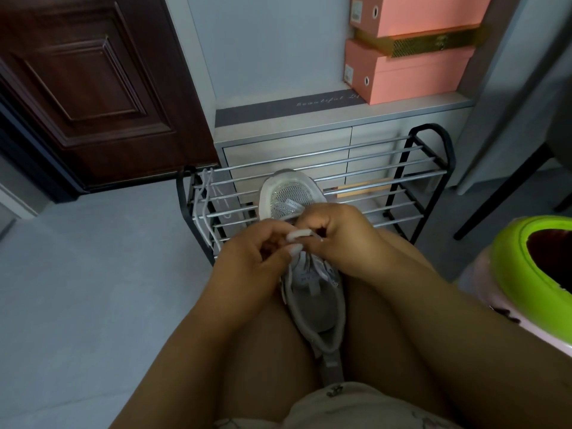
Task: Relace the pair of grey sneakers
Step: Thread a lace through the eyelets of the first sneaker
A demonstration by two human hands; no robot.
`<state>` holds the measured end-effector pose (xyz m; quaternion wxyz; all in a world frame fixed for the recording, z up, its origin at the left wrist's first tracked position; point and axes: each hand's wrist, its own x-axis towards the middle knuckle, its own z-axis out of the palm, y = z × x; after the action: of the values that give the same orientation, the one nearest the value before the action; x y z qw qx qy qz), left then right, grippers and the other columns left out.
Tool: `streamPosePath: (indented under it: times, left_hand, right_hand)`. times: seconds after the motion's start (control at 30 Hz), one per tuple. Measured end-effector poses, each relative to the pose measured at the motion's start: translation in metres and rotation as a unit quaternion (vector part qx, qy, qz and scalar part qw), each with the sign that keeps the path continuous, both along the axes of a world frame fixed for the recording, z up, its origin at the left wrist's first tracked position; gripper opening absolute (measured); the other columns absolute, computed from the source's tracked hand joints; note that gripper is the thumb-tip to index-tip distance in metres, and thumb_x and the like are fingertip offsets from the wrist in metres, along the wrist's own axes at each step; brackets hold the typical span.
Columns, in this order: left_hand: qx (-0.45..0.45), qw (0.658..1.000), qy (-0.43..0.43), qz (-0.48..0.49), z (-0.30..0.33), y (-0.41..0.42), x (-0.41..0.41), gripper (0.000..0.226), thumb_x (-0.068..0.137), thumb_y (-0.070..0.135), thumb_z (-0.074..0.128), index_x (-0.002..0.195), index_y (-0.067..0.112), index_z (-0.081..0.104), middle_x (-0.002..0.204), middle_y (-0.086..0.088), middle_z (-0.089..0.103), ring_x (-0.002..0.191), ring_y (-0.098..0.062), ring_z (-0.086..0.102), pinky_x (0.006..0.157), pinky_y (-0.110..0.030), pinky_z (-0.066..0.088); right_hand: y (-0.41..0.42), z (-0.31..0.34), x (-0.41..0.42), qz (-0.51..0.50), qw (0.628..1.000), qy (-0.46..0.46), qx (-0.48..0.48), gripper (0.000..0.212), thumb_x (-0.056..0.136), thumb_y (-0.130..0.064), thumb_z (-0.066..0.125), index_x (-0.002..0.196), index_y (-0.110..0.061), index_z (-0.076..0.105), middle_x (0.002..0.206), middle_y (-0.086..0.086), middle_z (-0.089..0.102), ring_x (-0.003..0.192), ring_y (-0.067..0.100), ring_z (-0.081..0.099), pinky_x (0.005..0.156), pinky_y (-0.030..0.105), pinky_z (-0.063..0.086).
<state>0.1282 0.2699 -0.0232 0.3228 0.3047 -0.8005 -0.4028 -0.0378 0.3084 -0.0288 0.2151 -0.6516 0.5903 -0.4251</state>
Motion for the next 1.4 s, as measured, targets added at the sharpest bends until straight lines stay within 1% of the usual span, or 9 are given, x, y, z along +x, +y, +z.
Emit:
streamPosePath:
  times: [0.17, 0.33, 0.57, 0.7, 0.9, 1.03, 1.17, 1.3, 1.4]
  left_hand:
    - [0.16, 0.987, -0.002, 0.018, -0.002, -0.003, 0.002, 0.024, 0.084, -0.006, 0.052, 0.09, 0.014, 0.065, 0.071, 0.002, 0.061, 0.066, -0.011, 0.056, 0.062, -0.023, 0.046]
    - [0.118, 0.99, -0.023, 0.077, 0.004, 0.002, 0.001, 0.025, 0.085, 0.012, 0.058, 0.062, 0.011, 0.068, 0.048, 0.01, 0.055, 0.045, 0.002, 0.046, 0.046, -0.01, 0.037]
    - [0.1, 0.98, -0.148, 0.089, 0.006, 0.007, -0.006, 0.039, 0.075, 0.045, 0.067, 0.059, 0.009, 0.067, 0.049, -0.005, 0.06, 0.043, -0.007, 0.051, 0.045, -0.021, 0.041]
    - [0.055, 0.974, -0.199, 0.093, 0.008, 0.007, -0.01, 0.029, 0.073, 0.034, 0.065, 0.057, 0.01, 0.065, 0.041, -0.002, 0.052, 0.039, -0.008, 0.046, 0.046, -0.025, 0.038]
    - [0.123, 0.981, -0.152, 0.005, 0.02, 0.006, 0.001, 0.018, 0.081, 0.018, 0.067, 0.066, 0.011, 0.073, 0.05, 0.004, 0.059, 0.042, -0.001, 0.046, 0.044, -0.013, 0.038]
    - [0.144, 0.968, -0.172, -0.112, 0.025, 0.017, 0.008, 0.008, 0.074, 0.036, 0.07, 0.066, 0.035, 0.071, 0.059, 0.018, 0.063, 0.05, 0.006, 0.052, 0.056, -0.019, 0.044]
    - [0.222, 0.954, -0.167, -0.11, 0.03, 0.019, 0.013, 0.012, 0.077, 0.033, 0.073, 0.069, 0.025, 0.073, 0.053, 0.006, 0.06, 0.042, -0.004, 0.046, 0.05, -0.02, 0.038]
    - [0.368, 0.927, -0.057, 0.039, 0.035, 0.017, 0.006, 0.036, 0.091, 0.031, 0.056, 0.064, 0.011, 0.07, 0.053, -0.004, 0.058, 0.034, -0.007, 0.038, 0.032, -0.014, 0.026]
    - [0.332, 0.939, -0.054, 0.065, 0.032, 0.022, -0.003, 0.048, 0.091, 0.035, 0.057, 0.046, 0.019, 0.066, 0.038, 0.005, 0.047, 0.032, -0.005, 0.035, 0.035, -0.014, 0.029]
  right_hand:
    - [0.006, 0.009, -0.007, 0.052, 0.99, -0.049, 0.118, 0.013, 0.07, -0.003, 0.079, 0.082, -0.001, 0.072, 0.085, 0.014, 0.071, 0.078, 0.024, 0.067, 0.08, 0.042, 0.053]
    - [0.022, 0.025, -0.013, 0.137, 0.971, 0.024, 0.195, 0.015, 0.073, -0.009, 0.077, 0.077, -0.022, 0.073, 0.08, -0.003, 0.072, 0.077, 0.012, 0.067, 0.08, 0.037, 0.054]
    - [0.036, 0.041, 0.0, 0.261, 0.918, 0.16, 0.251, 0.013, 0.073, -0.027, 0.076, 0.086, -0.031, 0.074, 0.07, -0.038, 0.06, 0.07, -0.022, 0.054, 0.067, -0.004, 0.032]
    - [0.035, 0.042, -0.006, 0.251, 0.918, 0.169, 0.258, 0.018, 0.076, -0.025, 0.074, 0.093, -0.032, 0.074, 0.084, -0.027, 0.067, 0.079, -0.016, 0.058, 0.07, -0.001, 0.036]
    - [0.028, 0.039, -0.013, 0.065, 0.967, -0.059, 0.237, 0.018, 0.091, -0.018, 0.057, 0.084, -0.009, 0.071, 0.065, 0.006, 0.068, 0.047, 0.008, 0.052, 0.043, 0.017, 0.037]
    - [0.021, 0.034, 0.007, 0.042, 0.969, -0.029, 0.242, 0.028, 0.088, -0.025, 0.058, 0.062, -0.015, 0.063, 0.05, -0.001, 0.059, 0.036, 0.009, 0.044, 0.043, 0.017, 0.038]
    - [0.019, 0.035, 0.007, 0.024, 0.978, -0.035, 0.206, 0.026, 0.083, -0.01, 0.064, 0.059, -0.02, 0.062, 0.041, -0.008, 0.05, 0.036, 0.001, 0.042, 0.043, 0.013, 0.034]
    - [0.03, 0.05, 0.008, 0.164, 0.947, 0.061, 0.27, 0.021, 0.079, -0.01, 0.066, 0.064, -0.025, 0.065, 0.052, -0.014, 0.057, 0.048, -0.003, 0.048, 0.052, 0.01, 0.036]
    - [0.037, 0.056, 0.021, 0.305, 0.89, 0.106, 0.321, 0.012, 0.085, -0.015, 0.065, 0.076, -0.02, 0.069, 0.058, -0.022, 0.059, 0.056, -0.007, 0.053, 0.054, 0.003, 0.036]
